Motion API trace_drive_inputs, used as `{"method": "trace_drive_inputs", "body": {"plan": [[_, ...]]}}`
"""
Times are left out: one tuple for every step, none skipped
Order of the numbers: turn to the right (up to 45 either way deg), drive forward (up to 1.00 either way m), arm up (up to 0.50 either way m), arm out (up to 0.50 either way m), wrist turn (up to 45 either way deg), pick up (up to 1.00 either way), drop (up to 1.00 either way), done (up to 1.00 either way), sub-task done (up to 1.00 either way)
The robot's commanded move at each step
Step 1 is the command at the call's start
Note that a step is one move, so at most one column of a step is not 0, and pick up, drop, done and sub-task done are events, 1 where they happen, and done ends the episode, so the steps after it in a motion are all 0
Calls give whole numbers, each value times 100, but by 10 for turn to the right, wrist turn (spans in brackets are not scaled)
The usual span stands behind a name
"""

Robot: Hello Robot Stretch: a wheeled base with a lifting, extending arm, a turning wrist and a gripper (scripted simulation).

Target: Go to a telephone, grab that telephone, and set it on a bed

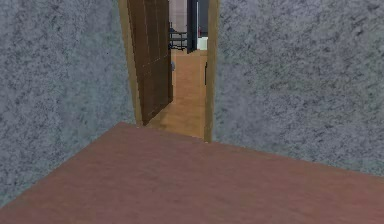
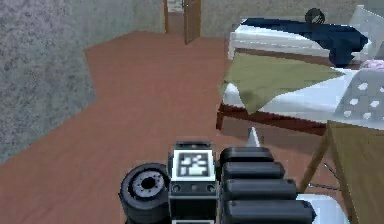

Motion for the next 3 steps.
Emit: {"method": "trace_drive_inputs", "body": {"plan": [[-90, 0, 0, 0, 0, 0, 0, 0, 0], [0, 25, 0, 0, 0, 0, 0, 0, 0], [450, 0, 0, 0, 0, 0, 0, 0, 0]]}}
